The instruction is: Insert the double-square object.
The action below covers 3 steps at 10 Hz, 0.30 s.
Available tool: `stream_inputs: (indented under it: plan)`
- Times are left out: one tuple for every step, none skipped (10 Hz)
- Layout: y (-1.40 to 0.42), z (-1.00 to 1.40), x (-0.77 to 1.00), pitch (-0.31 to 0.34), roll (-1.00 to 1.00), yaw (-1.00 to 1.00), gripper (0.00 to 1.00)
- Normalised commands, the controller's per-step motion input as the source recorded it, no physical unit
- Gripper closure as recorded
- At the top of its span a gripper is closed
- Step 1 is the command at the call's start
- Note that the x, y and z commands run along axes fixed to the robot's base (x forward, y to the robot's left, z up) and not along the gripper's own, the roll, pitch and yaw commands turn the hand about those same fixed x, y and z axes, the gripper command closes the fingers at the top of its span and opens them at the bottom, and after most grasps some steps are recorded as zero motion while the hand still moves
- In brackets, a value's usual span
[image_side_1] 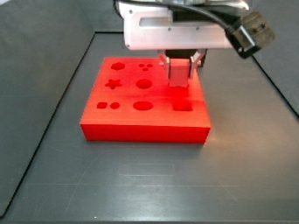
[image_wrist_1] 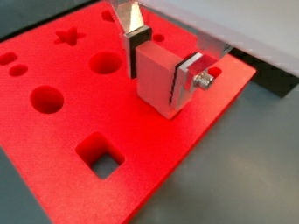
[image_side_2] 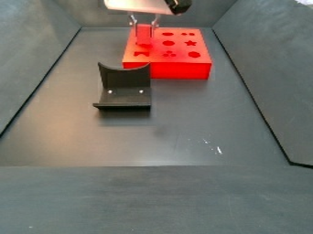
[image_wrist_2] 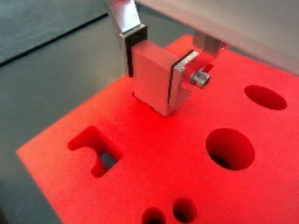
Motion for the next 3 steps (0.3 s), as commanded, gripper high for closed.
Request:
stream_inputs:
  plan:
    - [0.0, -0.58, -0.03, 0.0, 0.21, 0.0, 1.0]
    - [0.0, 0.0, 0.0, 0.0, 0.04, 0.0, 1.0]
    - [0.0, 0.0, 0.0, 0.0, 0.0, 0.0, 1.0]
